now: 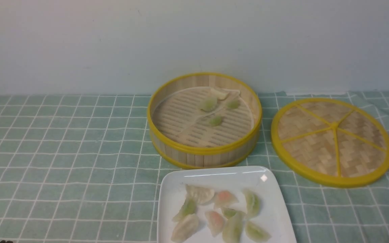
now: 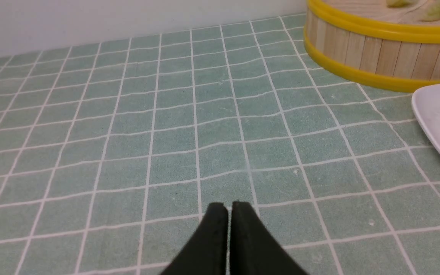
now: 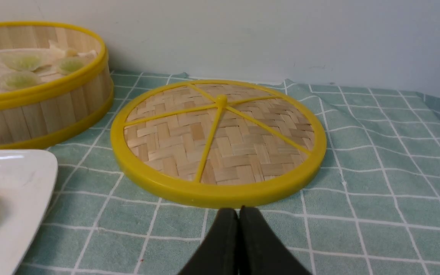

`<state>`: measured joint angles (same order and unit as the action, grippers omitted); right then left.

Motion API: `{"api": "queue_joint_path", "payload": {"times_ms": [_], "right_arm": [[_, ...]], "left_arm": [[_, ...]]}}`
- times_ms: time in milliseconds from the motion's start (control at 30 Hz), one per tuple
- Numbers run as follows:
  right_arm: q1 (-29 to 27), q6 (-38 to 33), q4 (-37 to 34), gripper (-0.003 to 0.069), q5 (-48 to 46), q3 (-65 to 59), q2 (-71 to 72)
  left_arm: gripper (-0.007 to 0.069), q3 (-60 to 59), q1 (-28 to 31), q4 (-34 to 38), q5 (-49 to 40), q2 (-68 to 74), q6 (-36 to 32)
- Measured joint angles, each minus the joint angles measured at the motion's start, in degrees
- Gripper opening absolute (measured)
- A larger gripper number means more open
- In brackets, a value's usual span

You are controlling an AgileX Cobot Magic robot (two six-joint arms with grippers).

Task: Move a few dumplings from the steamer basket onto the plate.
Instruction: Use the right arm to grab a dumpling from inside the steamer

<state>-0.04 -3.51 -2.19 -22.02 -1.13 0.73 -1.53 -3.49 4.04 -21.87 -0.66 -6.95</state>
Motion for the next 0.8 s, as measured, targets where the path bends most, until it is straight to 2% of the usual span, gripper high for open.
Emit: {"api": "queue_joint_path", "payload": {"times_ms": [167,233,367,400,433,467,733,800], "right_arm": [[0.0,1.25,-2.37,-0.0013,2.14,-0.26,0.0],[0.0,4.21,-7.79,-0.0013,5.29,-0.43,0.0],[0.0,13.74,-25.04,-0.0013,15.01,-0.43,0.0],[0.0,14.09,-25.86,-0.0013,15.39,-0.43,0.0],[0.0,16.1,-31.3,-0.0013,17.92,-0.43,0.0],[0.0,16.56,-33.89,-0.0013,19.11,-0.43,0.0],[0.26,16.13,-40.13,-0.0013,25.21,0.21,0.0],[1.35,13.96,-38.39,-0.0013,21.26,4.42,0.0]], "left_arm": [[-0.0006,0.0,0.0,0.0,0.0,0.0,0.0],[-0.0006,0.0,0.0,0.0,0.0,0.0,0.0],[-0.0006,0.0,0.0,0.0,0.0,0.0,0.0],[-0.0006,0.0,0.0,0.0,0.0,0.0,0.0],[-0.0006,0.0,0.0,0.0,0.0,0.0,0.0],[-0.0006,0.0,0.0,0.0,0.0,0.0,0.0],[-0.0006,0.0,0.0,0.0,0.0,0.0,0.0],[-0.0006,0.0,0.0,0.0,0.0,0.0,0.0]]}}
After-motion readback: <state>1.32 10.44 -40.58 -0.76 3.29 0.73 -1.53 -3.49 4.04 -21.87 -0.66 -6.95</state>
